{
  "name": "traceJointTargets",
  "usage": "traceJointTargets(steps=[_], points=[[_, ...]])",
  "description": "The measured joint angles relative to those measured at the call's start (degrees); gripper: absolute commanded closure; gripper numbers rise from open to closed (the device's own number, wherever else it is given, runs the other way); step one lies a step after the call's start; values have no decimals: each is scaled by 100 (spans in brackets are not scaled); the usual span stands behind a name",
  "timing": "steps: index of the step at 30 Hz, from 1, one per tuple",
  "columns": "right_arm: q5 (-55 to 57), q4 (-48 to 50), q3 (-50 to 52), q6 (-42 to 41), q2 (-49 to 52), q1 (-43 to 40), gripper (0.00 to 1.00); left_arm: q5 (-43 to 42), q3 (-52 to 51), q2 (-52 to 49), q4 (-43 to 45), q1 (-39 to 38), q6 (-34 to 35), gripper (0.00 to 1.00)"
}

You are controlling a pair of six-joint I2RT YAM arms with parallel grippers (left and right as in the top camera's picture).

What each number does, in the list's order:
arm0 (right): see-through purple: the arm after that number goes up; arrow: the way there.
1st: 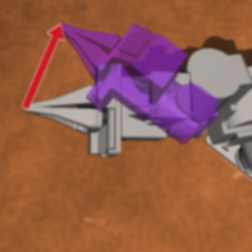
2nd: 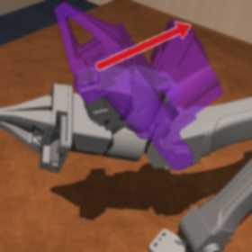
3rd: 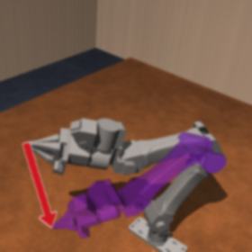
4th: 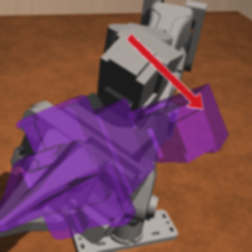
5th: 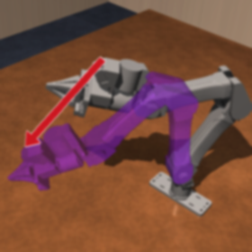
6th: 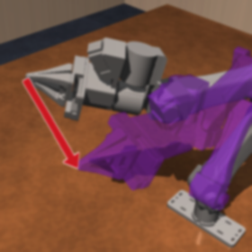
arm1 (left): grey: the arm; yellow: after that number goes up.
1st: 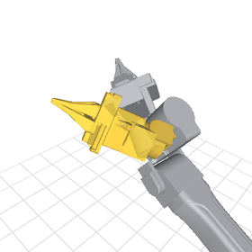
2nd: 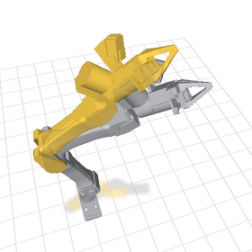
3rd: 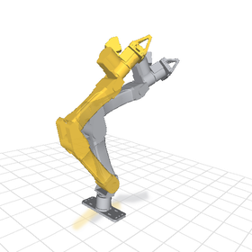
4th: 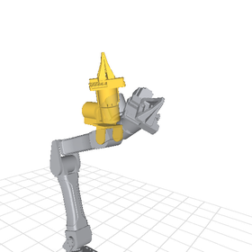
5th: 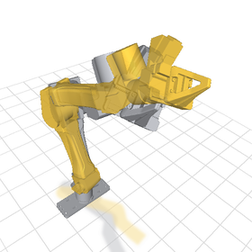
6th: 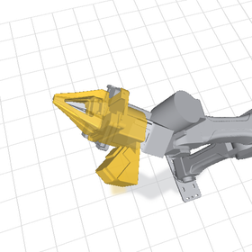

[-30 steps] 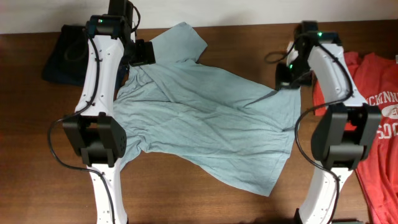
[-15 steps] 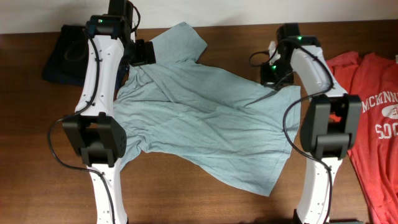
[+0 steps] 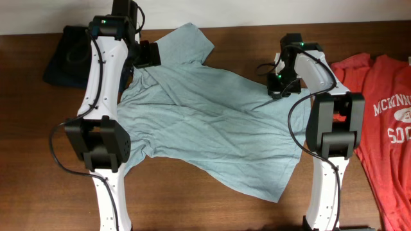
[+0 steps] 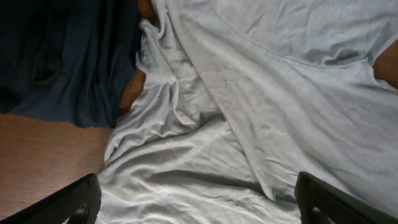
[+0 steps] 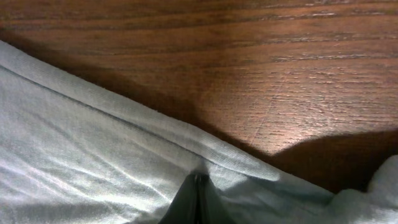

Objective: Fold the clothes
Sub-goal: 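Move the right gripper to the shirt's right side and pinch fabric, then pull the pinched right shoulder fabric rightward with the right gripper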

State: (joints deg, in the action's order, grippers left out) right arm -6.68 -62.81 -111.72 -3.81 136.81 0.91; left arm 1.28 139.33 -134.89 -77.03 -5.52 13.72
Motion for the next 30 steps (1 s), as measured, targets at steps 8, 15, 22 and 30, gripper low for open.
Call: traceJointTargets(steps=[8,15,22,30], points=[[118,457,-208,0,166,0,96,0,0,0,2,2,0,1],[380,1578,-275,0,291,0,96,0,0,0,4,0,-2,1],[546,2634,-269,0,439,0,96,-2,0,0,2,2,0,1],[581,3473,-229,0,573,-46,96,0,0,0,4,0,0,1]])
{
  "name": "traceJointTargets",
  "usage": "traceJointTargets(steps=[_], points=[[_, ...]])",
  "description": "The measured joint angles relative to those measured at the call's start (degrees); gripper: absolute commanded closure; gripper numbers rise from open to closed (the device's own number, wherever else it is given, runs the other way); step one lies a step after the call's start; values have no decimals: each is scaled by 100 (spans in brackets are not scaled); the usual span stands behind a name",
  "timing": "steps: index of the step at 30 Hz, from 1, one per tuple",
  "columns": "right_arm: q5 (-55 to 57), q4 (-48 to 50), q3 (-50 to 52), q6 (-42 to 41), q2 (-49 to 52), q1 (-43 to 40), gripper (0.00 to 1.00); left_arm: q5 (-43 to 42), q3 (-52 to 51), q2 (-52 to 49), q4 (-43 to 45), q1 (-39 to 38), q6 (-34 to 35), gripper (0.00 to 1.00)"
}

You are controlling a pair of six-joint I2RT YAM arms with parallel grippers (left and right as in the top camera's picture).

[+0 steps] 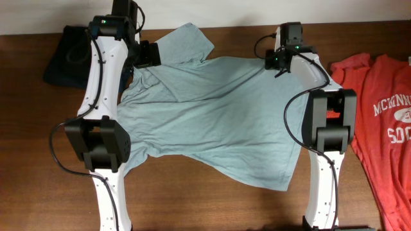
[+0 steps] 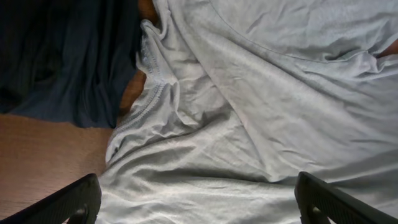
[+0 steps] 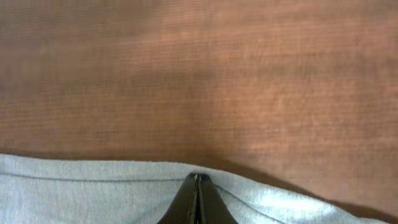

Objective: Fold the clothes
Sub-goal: 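Pull the pinched right shoulder fabric rightward with the right gripper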

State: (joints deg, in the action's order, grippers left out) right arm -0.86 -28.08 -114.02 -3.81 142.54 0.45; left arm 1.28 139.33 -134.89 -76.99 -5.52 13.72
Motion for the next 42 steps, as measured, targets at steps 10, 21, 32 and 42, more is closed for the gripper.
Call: traceJointTargets(steps=[10,21,32,42], points=[[-24,807,68,17,133,-378,96,0,0,0,-2,0,0,1],[-417,-520,-1744,452,538,-638,36,0,0,0,-2,2,0,1],[-748,-5029,-5969,157,437,-680,20,0,0,0,7,2,0,1],[-538,-6782,-6518,-378,326,-761,18,0,0,0,9,2,0,1]])
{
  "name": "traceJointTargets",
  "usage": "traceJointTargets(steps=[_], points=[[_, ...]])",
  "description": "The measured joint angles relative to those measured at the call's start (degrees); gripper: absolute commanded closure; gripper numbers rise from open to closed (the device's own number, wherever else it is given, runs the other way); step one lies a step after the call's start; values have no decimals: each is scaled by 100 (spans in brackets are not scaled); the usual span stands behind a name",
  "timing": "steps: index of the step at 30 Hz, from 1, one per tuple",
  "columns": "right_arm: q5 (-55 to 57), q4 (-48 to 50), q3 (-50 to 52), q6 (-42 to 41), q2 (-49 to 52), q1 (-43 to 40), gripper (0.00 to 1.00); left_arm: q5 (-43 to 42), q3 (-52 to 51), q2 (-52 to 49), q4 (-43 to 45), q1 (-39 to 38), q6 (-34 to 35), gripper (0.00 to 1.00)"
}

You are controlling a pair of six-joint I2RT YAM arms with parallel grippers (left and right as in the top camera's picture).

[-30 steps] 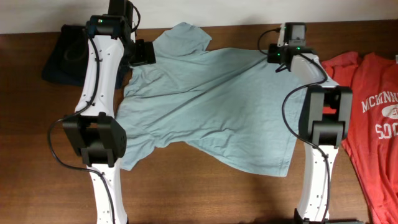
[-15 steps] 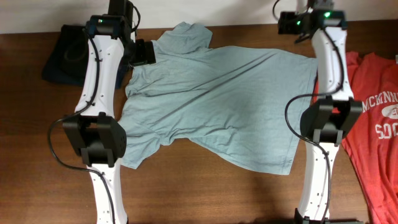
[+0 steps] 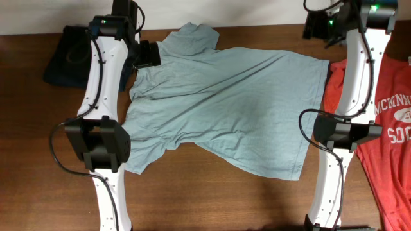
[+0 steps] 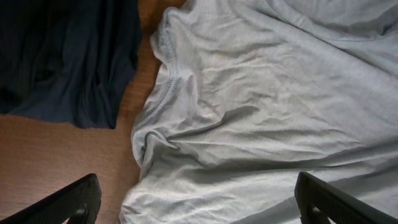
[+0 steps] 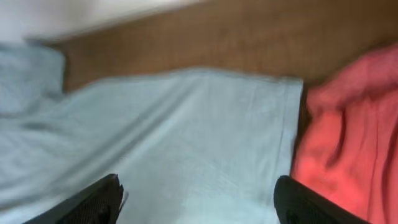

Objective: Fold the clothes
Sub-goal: 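Pull the pinched right shoulder fabric rightward with the right gripper, then release and move the right gripper down to the shirt's lower-right hem corner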

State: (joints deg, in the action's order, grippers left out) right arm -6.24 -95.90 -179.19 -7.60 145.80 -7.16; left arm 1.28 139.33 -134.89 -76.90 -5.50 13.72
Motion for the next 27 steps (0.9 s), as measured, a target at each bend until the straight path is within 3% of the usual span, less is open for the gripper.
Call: traceJointTargets(steps=[7,11,15,21,27], points=[[52,-107,7,-138,-105,0,19,0,0,0,-2,0,0,1],[-94,-92,225,-240,-828,37,18,0,0,0,-2,-2,0,1],[-138,-85,1626,-310,-2524,278,17,-2,0,0,-2,-2,0,1],[114,-33,5123,-623,-5191,542,15,-2,0,0,0,0,0,1],[345,660,8461,-1154,-6483,529,16,0,-7,0,-2,-7,0,1]])
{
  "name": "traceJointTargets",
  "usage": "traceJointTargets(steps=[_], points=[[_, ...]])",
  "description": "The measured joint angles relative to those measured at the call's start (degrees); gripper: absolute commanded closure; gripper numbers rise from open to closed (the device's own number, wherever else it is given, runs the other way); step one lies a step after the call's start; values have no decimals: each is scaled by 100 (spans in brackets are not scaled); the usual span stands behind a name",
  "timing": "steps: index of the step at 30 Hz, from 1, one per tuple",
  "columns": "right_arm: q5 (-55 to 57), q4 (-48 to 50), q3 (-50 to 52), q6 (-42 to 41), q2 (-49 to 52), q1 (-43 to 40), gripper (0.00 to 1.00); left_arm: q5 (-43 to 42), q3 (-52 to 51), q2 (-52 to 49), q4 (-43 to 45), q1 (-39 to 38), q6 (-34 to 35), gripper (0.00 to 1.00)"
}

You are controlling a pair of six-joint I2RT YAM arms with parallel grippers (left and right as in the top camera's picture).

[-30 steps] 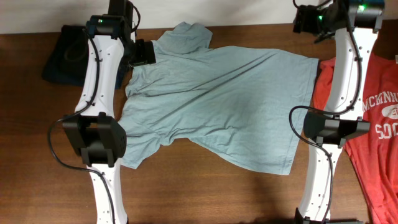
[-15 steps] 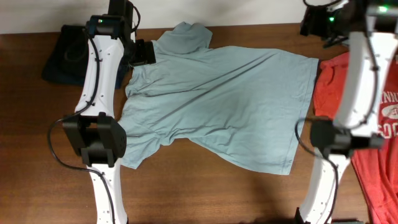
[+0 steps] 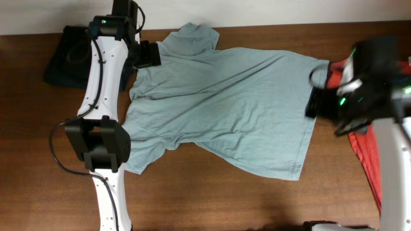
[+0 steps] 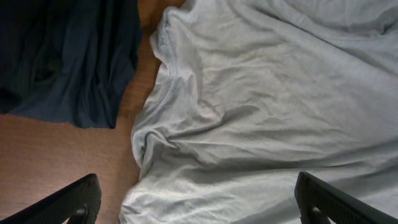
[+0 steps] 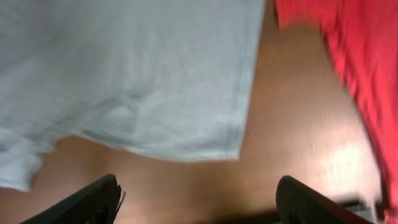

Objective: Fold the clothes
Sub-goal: 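Release and move the right gripper down to the shirt's lower-right hem corner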

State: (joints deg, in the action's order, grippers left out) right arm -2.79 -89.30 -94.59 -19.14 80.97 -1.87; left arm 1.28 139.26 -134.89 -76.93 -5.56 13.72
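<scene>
The light blue T-shirt (image 3: 225,102) lies spread flat across the wooden table, collar to the left and hem to the right. My left gripper (image 3: 149,54) hovers open over the collar area (image 4: 165,68), its fingers (image 4: 78,200) apart with nothing between them. Blurred in the overhead view, my right gripper (image 3: 319,102) is at the shirt's right hem. In the right wrist view that gripper (image 5: 199,202) is open above bare wood, with the shirt's hem corner (image 5: 186,106) just beyond it.
A dark navy garment (image 3: 67,58) lies bunched at the far left, next to the collar (image 4: 62,56). A red printed shirt (image 3: 366,147) lies at the right edge, partly hidden by the right arm (image 5: 336,43). The bare table (image 3: 212,199) shows in front.
My right arm was at the far right corner of the table and is now nearer, beside the middle of the shirt's right hem. The left arm and the shirt have not moved.
At first my right gripper was shut on the shirt's edge, which lay folded over the middle. Then that edge was farther back and right. Later the gripper was open and the shirt lay spread flat. Now the right arm is by the hem; the left stayed open.
</scene>
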Motion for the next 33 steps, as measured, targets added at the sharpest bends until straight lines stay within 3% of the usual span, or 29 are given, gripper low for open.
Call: traceJointTargets(steps=[6,9,13,17,24,33], points=[[-96,890,2459,-597,-595,0,16,0,0,0,-2,0,0,1],[-179,1403,3381,-933,-623,0,25,0,0,0,-2,0,0,1],[-243,2310,4301,-1287,-625,0,30,0,0,0,0,0,0,1],[-267,2938,4905,-1609,-634,0,32,-2,0,0,-2,0,0,1],[-269,4002,5672,-1856,-634,0,45,-2,0,0,0,0,0,1],[-170,4310,5735,-1976,-369,0,44,-2,0,0,2,0,0,1]])
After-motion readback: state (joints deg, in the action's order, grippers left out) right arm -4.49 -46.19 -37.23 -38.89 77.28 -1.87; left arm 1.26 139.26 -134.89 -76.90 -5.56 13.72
